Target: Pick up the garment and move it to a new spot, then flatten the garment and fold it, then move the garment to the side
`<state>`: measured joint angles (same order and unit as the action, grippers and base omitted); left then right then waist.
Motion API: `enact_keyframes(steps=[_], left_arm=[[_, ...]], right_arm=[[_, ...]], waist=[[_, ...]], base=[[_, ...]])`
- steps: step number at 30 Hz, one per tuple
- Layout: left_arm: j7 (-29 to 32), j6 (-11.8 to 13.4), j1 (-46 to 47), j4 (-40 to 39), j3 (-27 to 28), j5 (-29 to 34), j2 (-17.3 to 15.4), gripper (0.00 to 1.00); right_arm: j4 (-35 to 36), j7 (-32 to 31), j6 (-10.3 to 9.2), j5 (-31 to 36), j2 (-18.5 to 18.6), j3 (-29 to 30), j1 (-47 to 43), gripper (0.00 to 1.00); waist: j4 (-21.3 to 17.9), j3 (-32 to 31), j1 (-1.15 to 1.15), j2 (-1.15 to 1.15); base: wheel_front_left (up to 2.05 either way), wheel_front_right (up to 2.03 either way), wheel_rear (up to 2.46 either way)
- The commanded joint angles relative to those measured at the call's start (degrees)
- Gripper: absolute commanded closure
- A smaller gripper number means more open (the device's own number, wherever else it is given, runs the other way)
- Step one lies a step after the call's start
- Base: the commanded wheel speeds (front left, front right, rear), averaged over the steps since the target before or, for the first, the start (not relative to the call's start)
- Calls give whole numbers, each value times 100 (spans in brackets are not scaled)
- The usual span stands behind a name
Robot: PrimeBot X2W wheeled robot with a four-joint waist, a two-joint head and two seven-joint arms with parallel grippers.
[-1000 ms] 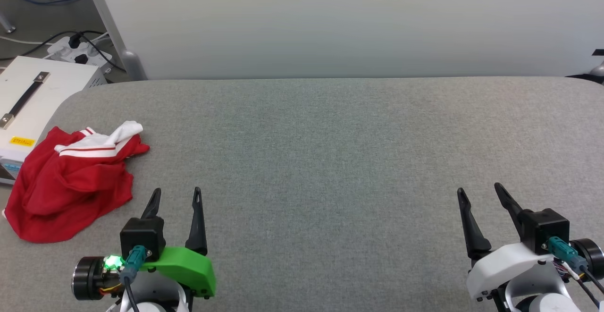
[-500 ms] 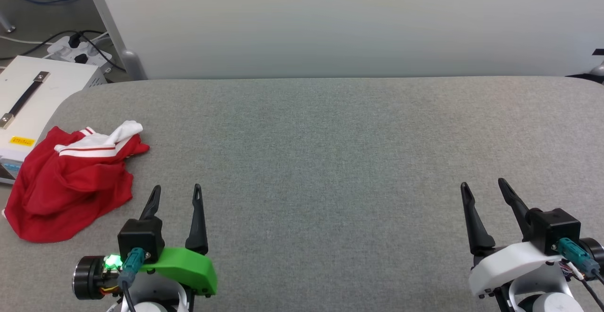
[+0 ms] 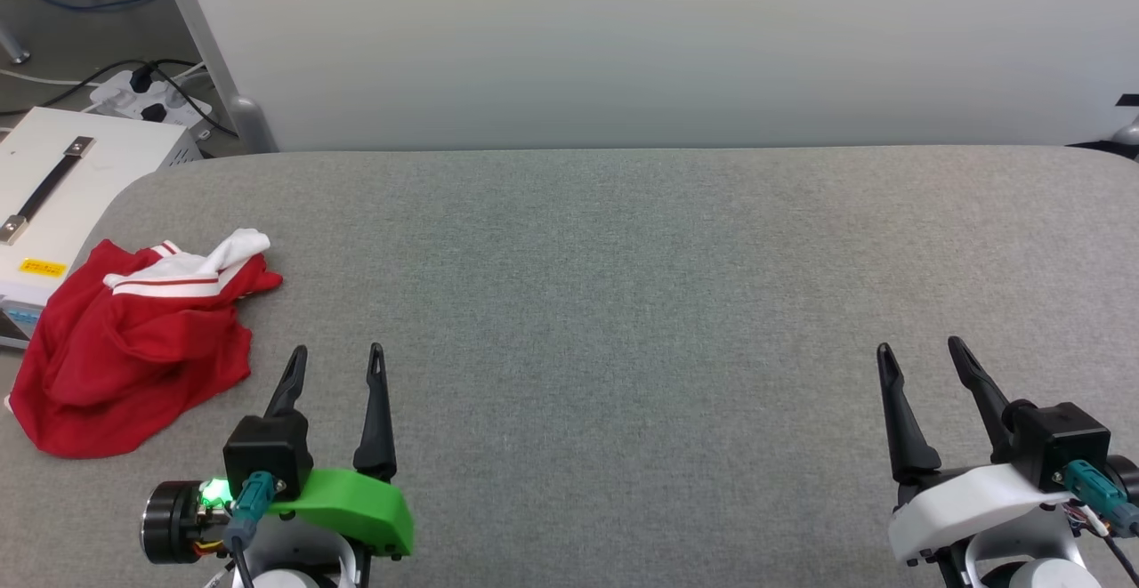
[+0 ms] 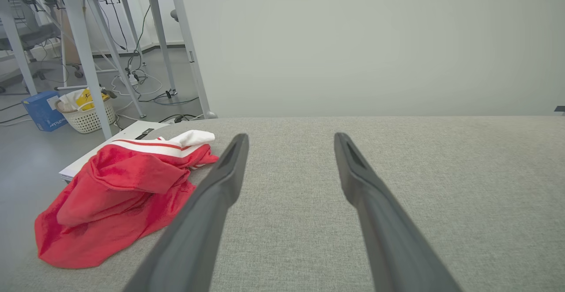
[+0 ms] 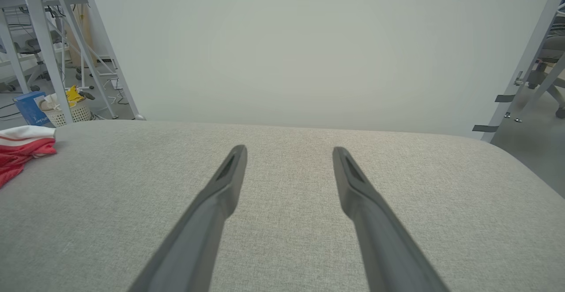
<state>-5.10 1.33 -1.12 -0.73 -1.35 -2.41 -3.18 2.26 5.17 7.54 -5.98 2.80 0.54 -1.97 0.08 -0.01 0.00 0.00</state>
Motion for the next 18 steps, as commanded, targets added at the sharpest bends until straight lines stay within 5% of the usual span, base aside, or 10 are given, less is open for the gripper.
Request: enact_keyframes(steps=[1,18], left_arm=[[-61,61,-33,-25,-7,-43,12,0],[-264,87,-66,-23,-77,-128,16,0]], right_arm=[[60,68,-2,-76,4,4,-51,0],[160,267,-3,-133,5,-15,-134,0]], waist=[[1,-2,0,0],[-1,14,0,0]], base=[[0,0,0],[0,0,0]])
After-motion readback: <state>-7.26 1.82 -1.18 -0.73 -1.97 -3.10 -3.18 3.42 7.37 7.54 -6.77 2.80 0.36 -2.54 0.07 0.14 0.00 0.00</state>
